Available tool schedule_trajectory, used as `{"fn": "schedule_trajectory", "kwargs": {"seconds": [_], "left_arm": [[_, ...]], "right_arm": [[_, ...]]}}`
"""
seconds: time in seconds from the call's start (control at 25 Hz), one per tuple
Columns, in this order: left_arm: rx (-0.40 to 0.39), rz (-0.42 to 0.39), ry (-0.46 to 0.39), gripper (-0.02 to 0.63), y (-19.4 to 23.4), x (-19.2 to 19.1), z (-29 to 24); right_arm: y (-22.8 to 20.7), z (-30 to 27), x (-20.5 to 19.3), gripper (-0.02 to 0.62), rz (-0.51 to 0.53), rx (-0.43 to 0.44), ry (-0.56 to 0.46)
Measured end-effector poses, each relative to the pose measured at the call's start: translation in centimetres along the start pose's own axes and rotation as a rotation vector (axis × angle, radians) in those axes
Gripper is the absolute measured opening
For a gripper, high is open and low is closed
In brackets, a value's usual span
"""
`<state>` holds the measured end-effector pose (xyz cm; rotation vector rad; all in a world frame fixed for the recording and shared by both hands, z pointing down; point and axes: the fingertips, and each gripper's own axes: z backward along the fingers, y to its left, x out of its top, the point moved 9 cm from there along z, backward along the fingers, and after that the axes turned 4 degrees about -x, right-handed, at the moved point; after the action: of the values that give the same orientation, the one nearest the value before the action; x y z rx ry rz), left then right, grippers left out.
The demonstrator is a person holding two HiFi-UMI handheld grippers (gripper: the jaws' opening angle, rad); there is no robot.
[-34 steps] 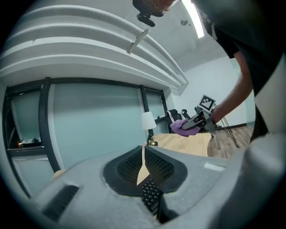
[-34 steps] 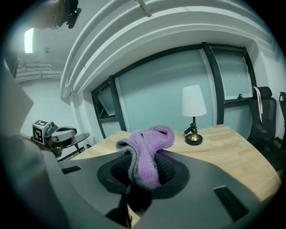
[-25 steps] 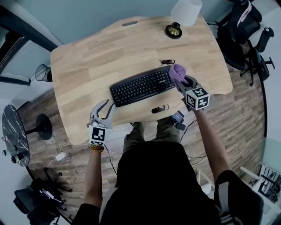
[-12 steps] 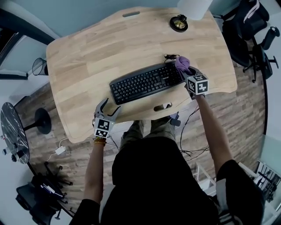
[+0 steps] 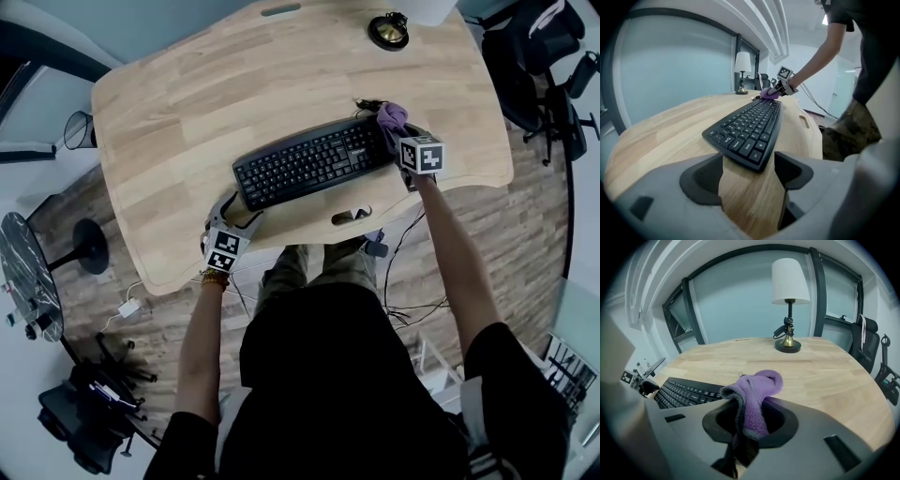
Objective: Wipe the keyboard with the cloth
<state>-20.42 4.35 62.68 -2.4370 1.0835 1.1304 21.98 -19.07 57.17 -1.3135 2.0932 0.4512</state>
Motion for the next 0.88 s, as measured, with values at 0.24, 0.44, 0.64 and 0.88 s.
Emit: {"fn": "schedule_trajectory", "kwargs": {"seconds": [0.24,0.44,0.64,0.88], "left_arm": [[-0.004,0.014,0.041,0.35,-0.3,-1.0,-1.0],[0.004,0.022,0.036,0.35,-0.2,-0.7,-1.1],[0.019,0.028,0.038,0.33,0.0,-0.8,-1.1],[0.024,0.026,0.035,0.328,0.1,-0.8,-0.9]], "right_arm": [[0.5,-0.9,0.0,0.072,-0.022,0.027,0.028],[1.5,-1.2,0.0,0.069,-0.024,0.053,0.042],[2.4,-1.3,0.0,0.067,0.016,0.064,0.04],[5.0,-1.6,0.1,0.066,0.052,0.108,0.043]]}}
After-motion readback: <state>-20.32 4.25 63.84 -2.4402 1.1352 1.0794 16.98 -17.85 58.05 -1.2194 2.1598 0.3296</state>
